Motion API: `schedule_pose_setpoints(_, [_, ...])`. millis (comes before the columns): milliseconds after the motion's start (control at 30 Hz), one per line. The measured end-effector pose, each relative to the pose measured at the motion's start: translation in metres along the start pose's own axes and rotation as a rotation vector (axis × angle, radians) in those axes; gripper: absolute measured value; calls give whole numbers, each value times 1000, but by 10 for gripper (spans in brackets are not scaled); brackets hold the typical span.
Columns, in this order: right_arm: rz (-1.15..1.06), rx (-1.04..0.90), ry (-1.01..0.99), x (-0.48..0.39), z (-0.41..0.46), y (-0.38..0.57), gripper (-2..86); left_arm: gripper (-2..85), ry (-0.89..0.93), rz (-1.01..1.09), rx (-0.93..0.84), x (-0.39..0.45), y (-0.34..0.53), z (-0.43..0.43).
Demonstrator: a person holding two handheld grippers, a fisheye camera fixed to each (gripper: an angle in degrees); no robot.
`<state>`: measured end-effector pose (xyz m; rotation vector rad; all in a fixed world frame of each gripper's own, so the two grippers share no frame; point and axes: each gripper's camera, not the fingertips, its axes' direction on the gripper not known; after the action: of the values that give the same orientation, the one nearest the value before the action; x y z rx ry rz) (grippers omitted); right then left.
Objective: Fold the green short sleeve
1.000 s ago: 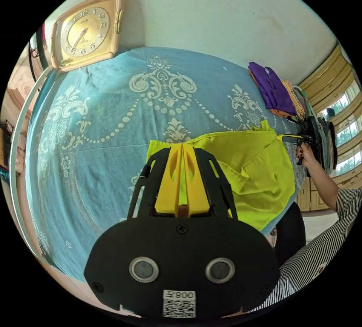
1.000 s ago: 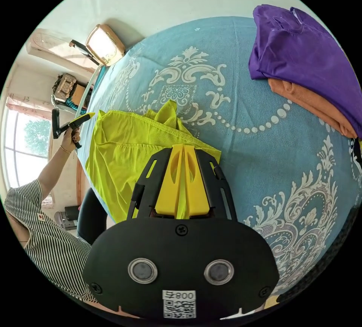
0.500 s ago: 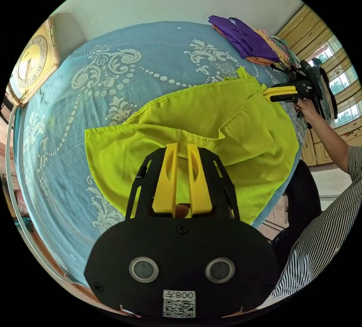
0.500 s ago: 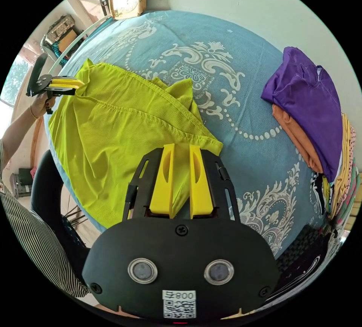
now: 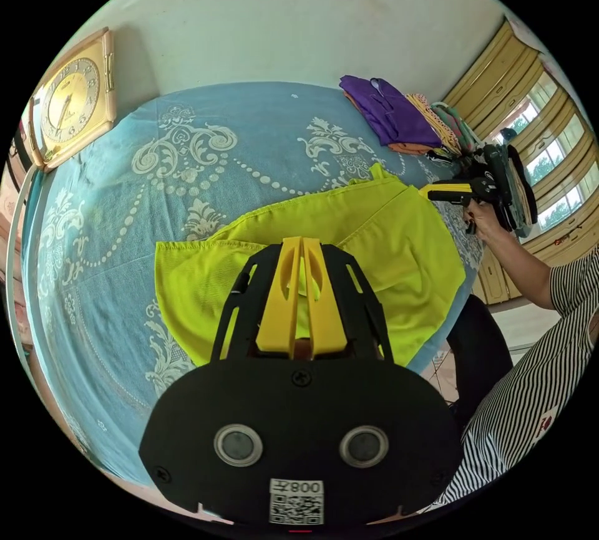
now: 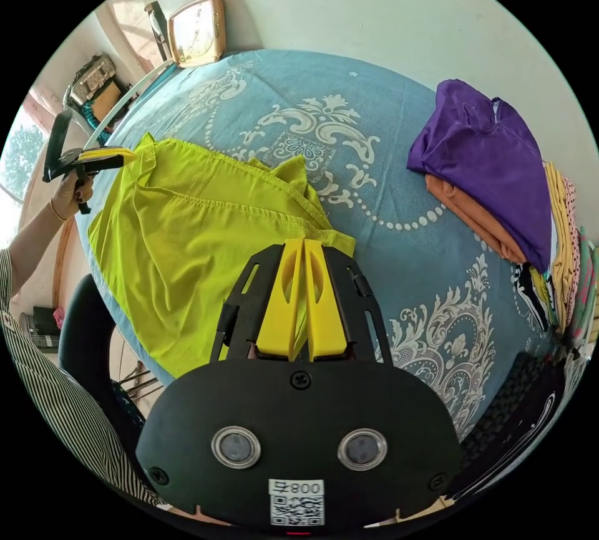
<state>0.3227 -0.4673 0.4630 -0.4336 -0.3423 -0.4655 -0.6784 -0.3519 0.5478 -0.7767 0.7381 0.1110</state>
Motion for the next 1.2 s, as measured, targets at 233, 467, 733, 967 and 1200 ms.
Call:
schedule_pose_setpoints(233, [45,-5,6,11,-6,11,2,72,78,95,-79,21,-11,21])
schedule_pose_setpoints(467, [60,-36,-10,17,1,23,2,45,-33,192,-208,41,-11,42])
schedule_pose_setpoints(733, [75,4,-25,28,-10,42,3,8,2,171,-153,42,-8,27])
schedule_pose_setpoints(967, [119,51,-95,48,-20,59,3,5,17,164,-75,41,-8,9])
schedule_pose_setpoints(1200, [169,41,-131,72,-15,75,2,4,-1,193,-64,42,-9,8])
